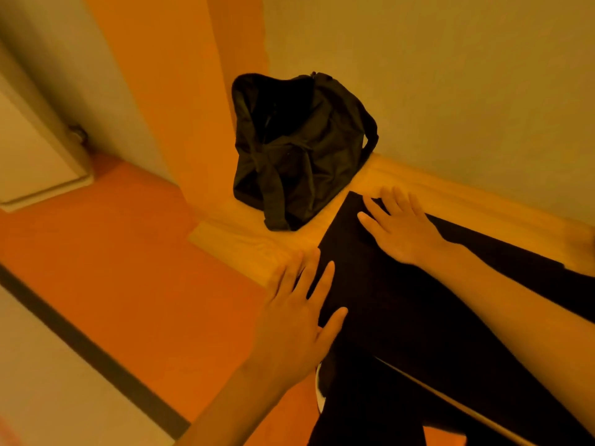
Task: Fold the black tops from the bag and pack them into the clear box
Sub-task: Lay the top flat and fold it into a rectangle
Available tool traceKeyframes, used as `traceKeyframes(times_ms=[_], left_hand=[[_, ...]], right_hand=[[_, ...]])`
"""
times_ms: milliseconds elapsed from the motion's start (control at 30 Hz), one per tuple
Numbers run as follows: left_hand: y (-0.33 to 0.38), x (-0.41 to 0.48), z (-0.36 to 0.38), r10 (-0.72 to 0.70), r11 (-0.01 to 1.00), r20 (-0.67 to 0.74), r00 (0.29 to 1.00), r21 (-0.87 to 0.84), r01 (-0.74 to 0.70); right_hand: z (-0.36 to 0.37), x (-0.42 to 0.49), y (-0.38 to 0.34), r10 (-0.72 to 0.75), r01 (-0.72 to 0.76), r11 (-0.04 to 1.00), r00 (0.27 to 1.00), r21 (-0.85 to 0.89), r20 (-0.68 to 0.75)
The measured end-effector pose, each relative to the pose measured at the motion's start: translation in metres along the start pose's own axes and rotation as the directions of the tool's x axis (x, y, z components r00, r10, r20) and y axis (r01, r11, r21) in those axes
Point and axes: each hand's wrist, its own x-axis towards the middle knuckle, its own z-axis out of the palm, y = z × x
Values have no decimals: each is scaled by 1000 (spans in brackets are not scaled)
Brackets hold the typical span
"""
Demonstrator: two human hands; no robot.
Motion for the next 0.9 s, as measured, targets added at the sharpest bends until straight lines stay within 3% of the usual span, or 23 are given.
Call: traceKeyframes(times_ms=[133,200,400,533,633,733,900], left_hand=[[-1,-1,2,15,1000,2,1000,-15,-15],[-1,-1,2,13,1000,-5,1000,-19,-13],[1,-2,1,-18,1000,11,1000,-18,18],[10,5,-14,-47,999,-62,997,-28,46],[23,21,-25,-78,997,-130,988,-29,74],[50,47,-30,-120,993,-15,993,-16,120],[116,107,-27,-159,987,193,968,36,155]], right_hand=[[-3,12,-25,-113,114,994,993,3,-43],[7,15,-30,-92,92,996,995,-3,-23],[5,-17,-25,-92,106,991,982,84,-162],[7,-93,21,93,-63,986,976,152,-199],[19,-156,70,222,-205,972,961,110,-168],[29,-190,100,195,-191,980,977,48,-87],[27,-186,127,162,-158,986,984,60,-68]])
